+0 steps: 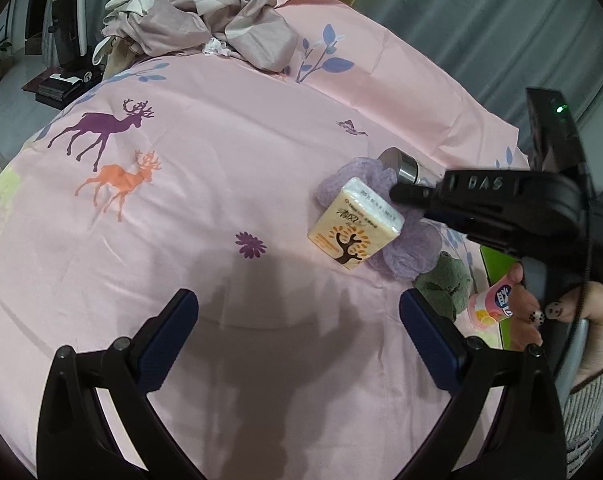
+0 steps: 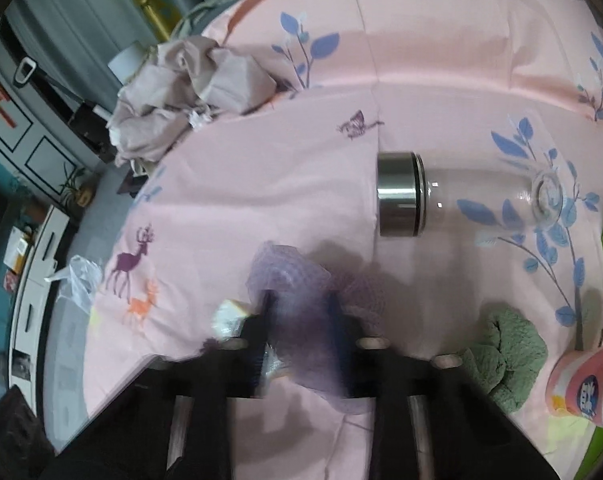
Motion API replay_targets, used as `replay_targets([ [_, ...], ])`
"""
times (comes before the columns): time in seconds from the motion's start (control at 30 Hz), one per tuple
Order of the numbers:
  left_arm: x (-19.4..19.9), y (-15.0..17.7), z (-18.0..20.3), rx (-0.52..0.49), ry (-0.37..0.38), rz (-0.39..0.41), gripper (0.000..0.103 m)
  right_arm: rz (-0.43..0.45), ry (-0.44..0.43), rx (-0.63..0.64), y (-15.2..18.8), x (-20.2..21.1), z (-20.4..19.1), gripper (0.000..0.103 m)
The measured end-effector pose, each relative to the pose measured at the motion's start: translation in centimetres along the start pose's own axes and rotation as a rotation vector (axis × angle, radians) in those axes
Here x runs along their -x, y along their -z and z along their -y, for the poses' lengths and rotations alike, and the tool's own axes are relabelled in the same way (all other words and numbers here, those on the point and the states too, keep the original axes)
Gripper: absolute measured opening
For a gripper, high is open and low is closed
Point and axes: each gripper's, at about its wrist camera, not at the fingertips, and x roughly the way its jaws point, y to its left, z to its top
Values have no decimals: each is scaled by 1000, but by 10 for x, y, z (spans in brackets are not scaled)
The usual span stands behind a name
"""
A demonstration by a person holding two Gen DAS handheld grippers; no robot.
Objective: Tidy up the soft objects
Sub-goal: 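Return the right gripper to the pile and grasp the purple mesh sponge, then lift the purple mesh sponge with the right gripper and carry it over the box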
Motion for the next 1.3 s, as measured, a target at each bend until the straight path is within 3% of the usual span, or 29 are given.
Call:
replay_targets([
  [0.2,0,0,1,6,15,-14,100,100,-70,-19,6,48,11,10],
  [0.33,0,0,0,6,14,-16,100,199,-34,33,20,105,9,10],
  [0.47,0,0,0,1,18,-21,100,230,-8,122,47,133,0,10],
  [0.53,0,0,1,-3,14,-23,100,207,19,147,65,129,-1,10],
  [0.63,-1,0,1,-9,7,-29,100,101,71,169,100,97,2,10],
  [0.77,-2,2,0,-10,-4,-39,100,-83,26,129,133,50,14,10],
  [0.83,-3,2,-2,-8,-9,-47,100,-131,0,108,138,42,18,11],
  [0.87,-3,3,-2,-7,-11,-51,100,-131,-11,106,140,44,18,18],
  [0.93,-1,3,-3,-4,-6,-57,97,-88,-10,110,138,57,19,42],
  [0.97,0,4,-3,0,6,-64,97,-48,-6,104,136,68,20,63],
  [1.0,1,4,-2,4,22,-74,95,-21,-5,98,135,76,21,77],
  [1.13,5,8,6,-5,93,-120,88,68,-13,32,126,107,42,79],
  [1.23,7,18,20,-46,167,-170,82,64,-4,-56,125,104,62,81],
  [1.3,6,30,29,-65,194,-209,82,36,-51,-104,127,94,70,81],
])
